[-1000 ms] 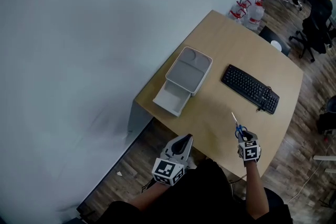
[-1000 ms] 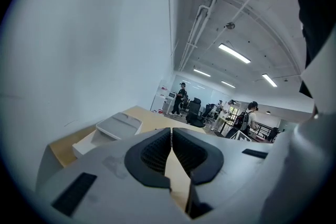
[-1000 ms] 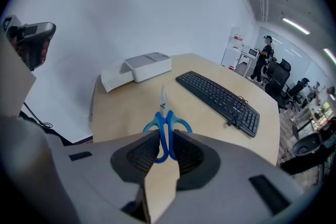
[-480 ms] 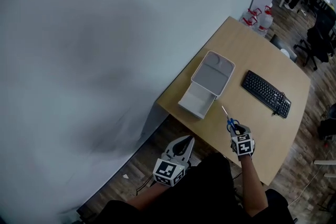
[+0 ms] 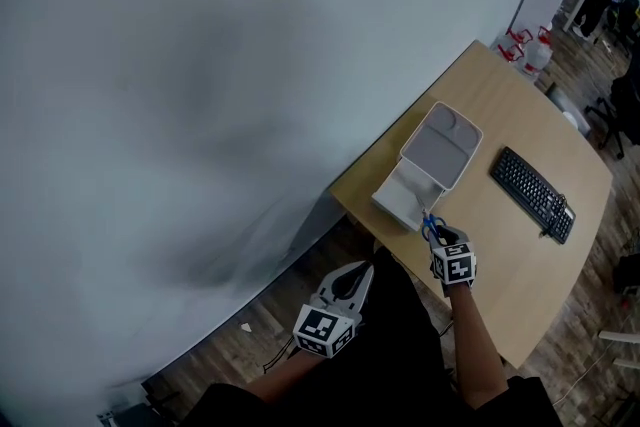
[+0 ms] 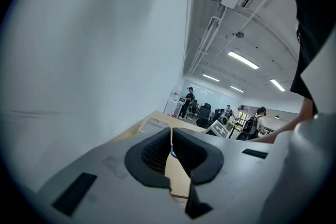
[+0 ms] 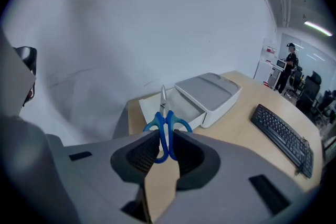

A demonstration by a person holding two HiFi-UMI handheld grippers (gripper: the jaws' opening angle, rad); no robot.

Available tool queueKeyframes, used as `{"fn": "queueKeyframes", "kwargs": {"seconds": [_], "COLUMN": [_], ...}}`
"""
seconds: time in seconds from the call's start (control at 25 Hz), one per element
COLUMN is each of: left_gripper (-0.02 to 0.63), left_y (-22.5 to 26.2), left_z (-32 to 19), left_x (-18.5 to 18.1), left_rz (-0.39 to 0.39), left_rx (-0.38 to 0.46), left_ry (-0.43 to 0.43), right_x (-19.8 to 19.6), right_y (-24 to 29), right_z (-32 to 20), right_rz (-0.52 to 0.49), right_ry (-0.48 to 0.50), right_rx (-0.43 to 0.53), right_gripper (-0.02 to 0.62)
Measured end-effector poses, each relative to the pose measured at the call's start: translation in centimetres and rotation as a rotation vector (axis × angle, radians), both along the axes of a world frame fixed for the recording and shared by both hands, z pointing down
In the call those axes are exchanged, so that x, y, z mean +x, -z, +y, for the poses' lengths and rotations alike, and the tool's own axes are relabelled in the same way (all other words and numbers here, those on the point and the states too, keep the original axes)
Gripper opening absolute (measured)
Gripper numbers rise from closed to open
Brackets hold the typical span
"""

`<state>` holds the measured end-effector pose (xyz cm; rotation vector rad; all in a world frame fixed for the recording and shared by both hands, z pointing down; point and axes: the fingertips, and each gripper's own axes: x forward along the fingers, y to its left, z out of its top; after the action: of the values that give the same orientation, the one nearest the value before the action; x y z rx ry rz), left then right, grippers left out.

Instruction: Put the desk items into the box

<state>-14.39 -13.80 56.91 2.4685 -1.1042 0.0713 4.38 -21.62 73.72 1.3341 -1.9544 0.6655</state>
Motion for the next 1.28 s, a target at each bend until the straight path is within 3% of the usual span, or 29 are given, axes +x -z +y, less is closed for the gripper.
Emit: {"fn": "queueKeyframes", "kwargs": {"seconds": [0.2,0.68,0.96,1.28], "left_gripper": [0.021,0.021,0.021,0.021], "left_y": [-0.8,-0.9,-1.7,-2.4], "left_z": [-1.0,-6.3,-8.8,-10.3], "left_x": [-1.7,-3.2,-2.8,-2.6], "left_rz": [-0.036,-0.112,-0.146,-0.131], "left_rx": [-0.004,-0.015,-0.031,-0.057], "left_ry": [0.043,0.047,0.021,0.021], "right_x": [-1.2,-2.8,-3.5,-3.6], "right_y": [-1.9,-6.0,-7.3,-8.5], "right_z": [-1.9,-5.5,-6.4,-6.9], "right_rz": [-0.071,-0.067,-0.044,0.080], "right_ry": [-0.039,-0.048,-0.042,-0.022], "right_rx": [-0.034,-0.138,-0.220,-0.294], "right_gripper": [0.140,0.140,0.140,0.140]}}
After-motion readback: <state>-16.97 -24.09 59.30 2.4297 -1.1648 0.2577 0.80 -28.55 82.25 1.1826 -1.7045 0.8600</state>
